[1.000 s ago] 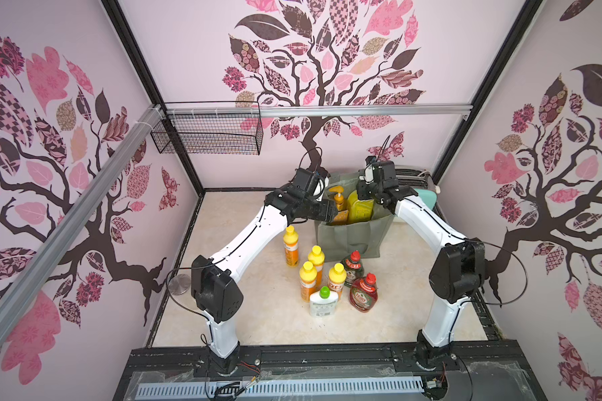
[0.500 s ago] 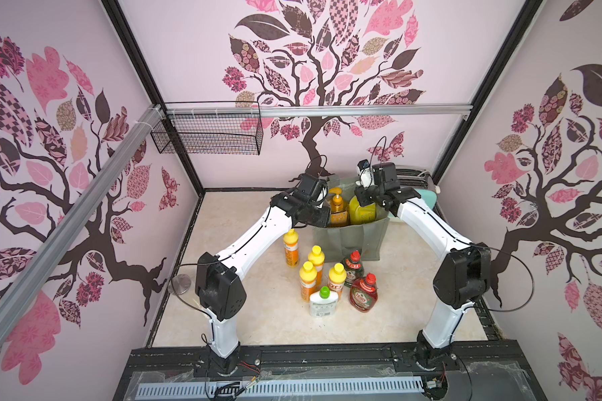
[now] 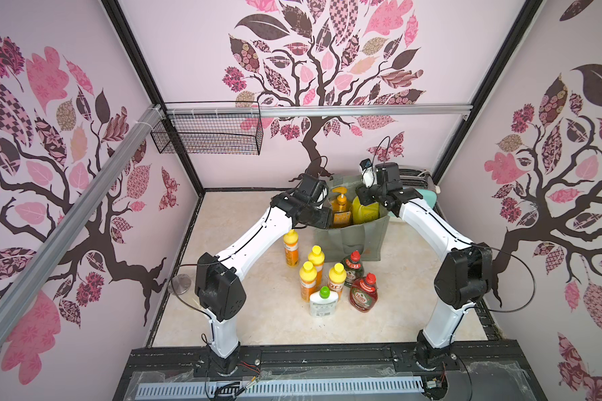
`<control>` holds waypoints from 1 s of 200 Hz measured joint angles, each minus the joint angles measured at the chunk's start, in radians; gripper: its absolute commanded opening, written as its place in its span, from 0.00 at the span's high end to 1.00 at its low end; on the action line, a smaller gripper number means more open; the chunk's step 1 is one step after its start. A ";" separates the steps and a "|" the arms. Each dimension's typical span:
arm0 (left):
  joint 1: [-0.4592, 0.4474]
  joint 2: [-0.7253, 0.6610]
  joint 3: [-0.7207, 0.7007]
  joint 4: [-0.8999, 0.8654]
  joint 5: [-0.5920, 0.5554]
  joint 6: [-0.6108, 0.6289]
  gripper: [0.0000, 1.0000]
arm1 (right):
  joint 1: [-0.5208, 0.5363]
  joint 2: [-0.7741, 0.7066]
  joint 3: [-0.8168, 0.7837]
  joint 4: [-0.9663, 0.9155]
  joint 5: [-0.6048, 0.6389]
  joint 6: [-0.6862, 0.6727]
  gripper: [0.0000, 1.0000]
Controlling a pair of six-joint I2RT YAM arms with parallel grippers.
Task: Pack dish soap into the shopping bag
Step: Adjust the bottle of dish soap in the shopping bag.
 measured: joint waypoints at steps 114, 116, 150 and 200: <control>-0.113 -0.204 -0.233 0.040 -0.044 -0.026 0.21 | -0.006 -0.410 -0.172 -0.052 -0.168 0.226 0.09; -0.113 -0.204 -0.234 0.041 -0.044 -0.026 0.21 | -0.006 -0.412 -0.177 -0.050 -0.172 0.230 0.09; -0.124 -0.204 -0.235 0.052 -0.053 -0.027 0.22 | -0.006 -0.398 -0.253 -0.058 -0.247 0.291 0.23; -0.175 -0.204 -0.226 0.057 -0.073 -0.027 0.21 | -0.004 -0.398 -0.303 -0.120 -0.234 0.328 0.29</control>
